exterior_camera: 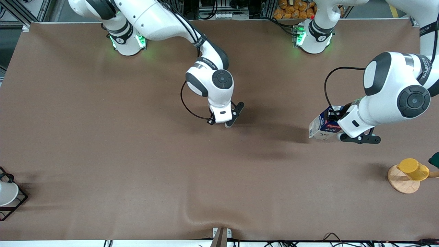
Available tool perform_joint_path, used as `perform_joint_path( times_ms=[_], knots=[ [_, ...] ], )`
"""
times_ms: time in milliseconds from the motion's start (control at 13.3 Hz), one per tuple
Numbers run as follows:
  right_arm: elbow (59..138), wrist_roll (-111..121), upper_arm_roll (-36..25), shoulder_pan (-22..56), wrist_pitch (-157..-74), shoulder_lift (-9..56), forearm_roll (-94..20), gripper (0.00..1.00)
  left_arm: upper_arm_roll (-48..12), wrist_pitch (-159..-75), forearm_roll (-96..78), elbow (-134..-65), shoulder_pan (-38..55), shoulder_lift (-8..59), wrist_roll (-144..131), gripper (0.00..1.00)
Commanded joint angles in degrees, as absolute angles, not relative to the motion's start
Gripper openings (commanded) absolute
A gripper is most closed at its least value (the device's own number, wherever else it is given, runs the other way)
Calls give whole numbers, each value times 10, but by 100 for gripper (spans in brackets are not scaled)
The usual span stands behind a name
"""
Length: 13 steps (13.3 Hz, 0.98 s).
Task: Place milk next to cup
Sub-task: 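Carry the mug and carton toward the table center with both grippers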
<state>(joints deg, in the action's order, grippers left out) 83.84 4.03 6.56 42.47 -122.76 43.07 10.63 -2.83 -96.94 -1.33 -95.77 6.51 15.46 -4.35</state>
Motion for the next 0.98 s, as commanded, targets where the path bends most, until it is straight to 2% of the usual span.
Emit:
perform_joint_path(
  times_ms=[0,75,451,751,901],
  knots=[
    [829,3,60,434,-1237,443,121,53,-27,-955,-18,-941,69,161,-53,58],
    [827,3,60,433,-1237,442,122,100,-27,-955,-18,-941,69,162,-53,58],
    [823,-41,62,426,-1215,411,111,100,-31,-955,-18,-941,76,160,-60,58],
    [826,-114,62,417,-1094,325,106,100,-76,-931,-20,-933,83,155,-130,58],
    [831,-108,62,363,-1058,291,106,100,-97,-930,-39,-932,85,155,-157,58]
  ],
)
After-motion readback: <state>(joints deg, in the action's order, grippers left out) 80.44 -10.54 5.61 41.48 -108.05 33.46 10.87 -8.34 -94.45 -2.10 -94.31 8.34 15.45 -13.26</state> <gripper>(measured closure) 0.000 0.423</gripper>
